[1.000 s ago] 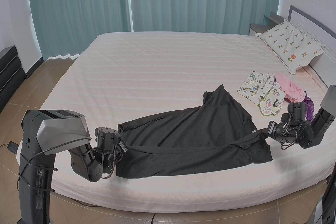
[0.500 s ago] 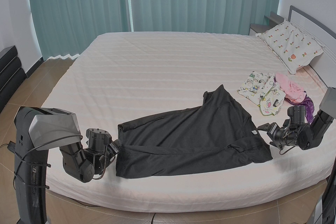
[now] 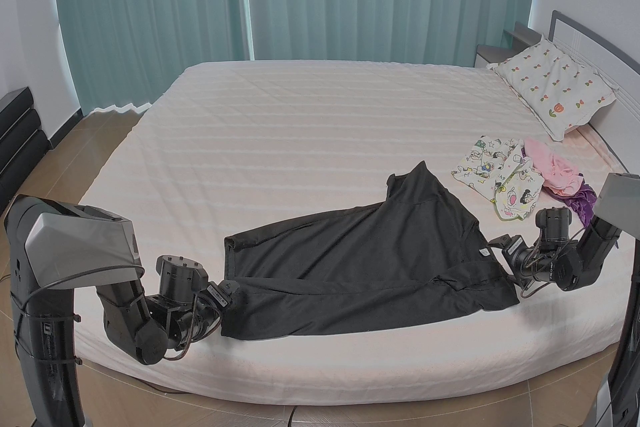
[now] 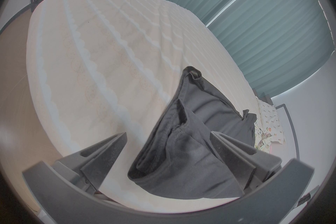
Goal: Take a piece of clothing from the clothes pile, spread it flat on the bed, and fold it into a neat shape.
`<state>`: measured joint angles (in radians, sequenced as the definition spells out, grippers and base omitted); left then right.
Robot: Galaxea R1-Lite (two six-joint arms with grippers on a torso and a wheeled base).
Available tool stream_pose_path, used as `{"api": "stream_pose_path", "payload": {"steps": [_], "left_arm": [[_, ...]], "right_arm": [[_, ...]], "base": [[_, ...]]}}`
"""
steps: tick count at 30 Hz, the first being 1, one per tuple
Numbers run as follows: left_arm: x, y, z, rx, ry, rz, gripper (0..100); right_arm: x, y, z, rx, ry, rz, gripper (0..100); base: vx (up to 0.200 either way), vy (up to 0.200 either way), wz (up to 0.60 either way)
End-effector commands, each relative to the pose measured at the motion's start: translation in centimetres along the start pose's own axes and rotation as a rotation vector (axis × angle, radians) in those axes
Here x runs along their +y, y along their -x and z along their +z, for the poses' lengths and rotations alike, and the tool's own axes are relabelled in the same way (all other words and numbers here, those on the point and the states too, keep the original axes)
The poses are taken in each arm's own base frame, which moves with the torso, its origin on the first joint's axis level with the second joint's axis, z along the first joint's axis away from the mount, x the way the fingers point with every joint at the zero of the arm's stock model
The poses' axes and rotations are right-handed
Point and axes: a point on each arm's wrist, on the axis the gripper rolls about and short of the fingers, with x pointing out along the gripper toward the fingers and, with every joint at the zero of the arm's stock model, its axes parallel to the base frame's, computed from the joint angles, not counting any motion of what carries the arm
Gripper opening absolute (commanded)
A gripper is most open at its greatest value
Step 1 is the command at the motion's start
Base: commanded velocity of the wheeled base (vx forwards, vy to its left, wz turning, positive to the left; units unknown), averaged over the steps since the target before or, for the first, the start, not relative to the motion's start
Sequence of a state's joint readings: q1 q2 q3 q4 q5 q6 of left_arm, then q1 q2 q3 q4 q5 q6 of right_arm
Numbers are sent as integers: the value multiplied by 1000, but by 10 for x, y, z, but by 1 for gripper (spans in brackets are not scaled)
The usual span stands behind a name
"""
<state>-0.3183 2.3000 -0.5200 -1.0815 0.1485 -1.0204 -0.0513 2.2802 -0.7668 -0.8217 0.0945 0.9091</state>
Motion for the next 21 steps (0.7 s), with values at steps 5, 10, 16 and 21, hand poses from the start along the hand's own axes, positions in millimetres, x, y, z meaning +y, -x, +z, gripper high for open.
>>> {"api": "stream_pose_path", "payload": {"steps": [5, 10, 16, 21], "left_arm": [[-2, 4, -8, 22, -6, -4, 100], [-1, 4, -8, 23, -6, -1, 100], [-1, 4, -8, 22, -9, -3, 100], [-1, 3, -9, 15, -11, -13, 100]], "right_arm": [[3, -22, -9, 23, 19, -6, 100], [-1, -28, -13, 24, 36, -29, 100], [-6, -29, -16, 19, 53, -52, 100], [-2, -21, -11, -2, 49, -41, 100]], "base": [[0, 0, 0], [0, 0, 0], [0, 0, 0], [0, 0, 0]]}}
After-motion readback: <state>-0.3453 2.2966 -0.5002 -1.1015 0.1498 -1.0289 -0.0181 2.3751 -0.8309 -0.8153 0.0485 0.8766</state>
